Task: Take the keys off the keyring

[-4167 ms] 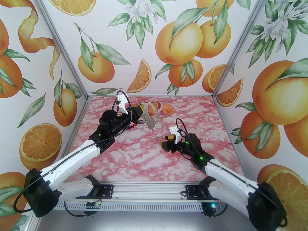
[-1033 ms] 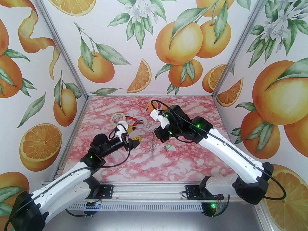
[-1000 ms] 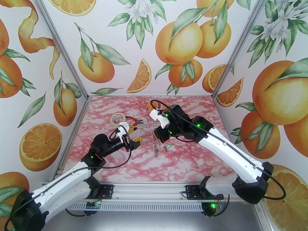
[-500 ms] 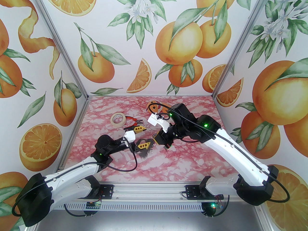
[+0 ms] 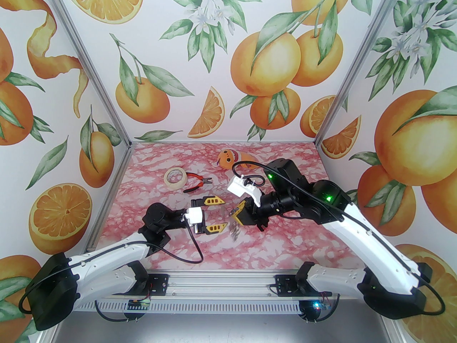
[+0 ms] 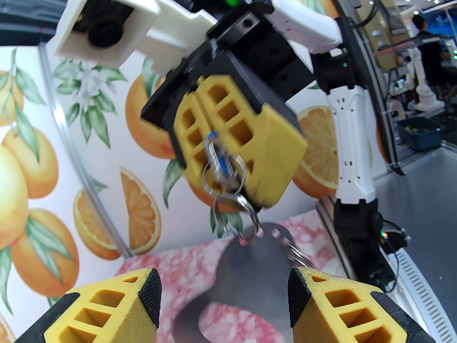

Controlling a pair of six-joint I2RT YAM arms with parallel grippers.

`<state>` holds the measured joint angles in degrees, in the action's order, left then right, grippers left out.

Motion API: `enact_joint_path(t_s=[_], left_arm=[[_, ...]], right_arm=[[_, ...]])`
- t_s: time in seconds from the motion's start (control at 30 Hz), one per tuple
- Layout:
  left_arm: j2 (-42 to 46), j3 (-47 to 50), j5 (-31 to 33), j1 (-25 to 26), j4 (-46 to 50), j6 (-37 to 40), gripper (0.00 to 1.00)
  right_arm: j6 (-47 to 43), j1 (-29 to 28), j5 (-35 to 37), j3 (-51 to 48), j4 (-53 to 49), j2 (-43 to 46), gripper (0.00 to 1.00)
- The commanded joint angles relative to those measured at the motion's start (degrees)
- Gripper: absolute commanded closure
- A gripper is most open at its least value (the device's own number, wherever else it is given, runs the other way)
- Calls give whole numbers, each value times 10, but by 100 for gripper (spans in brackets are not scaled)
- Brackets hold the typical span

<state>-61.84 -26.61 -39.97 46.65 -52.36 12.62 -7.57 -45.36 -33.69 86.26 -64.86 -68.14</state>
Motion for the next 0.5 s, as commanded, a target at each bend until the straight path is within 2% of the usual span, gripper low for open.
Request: enact_joint_path(t_s=[0.0, 0.47], left_arm=[[-11, -22, 0, 5, -30, 17, 39], [-41, -29, 32, 18, -54, 19, 56]], right_arm=[[6, -4, -22, -16, 39, 6, 100], [47, -4, -15, -40, 59, 1, 100]])
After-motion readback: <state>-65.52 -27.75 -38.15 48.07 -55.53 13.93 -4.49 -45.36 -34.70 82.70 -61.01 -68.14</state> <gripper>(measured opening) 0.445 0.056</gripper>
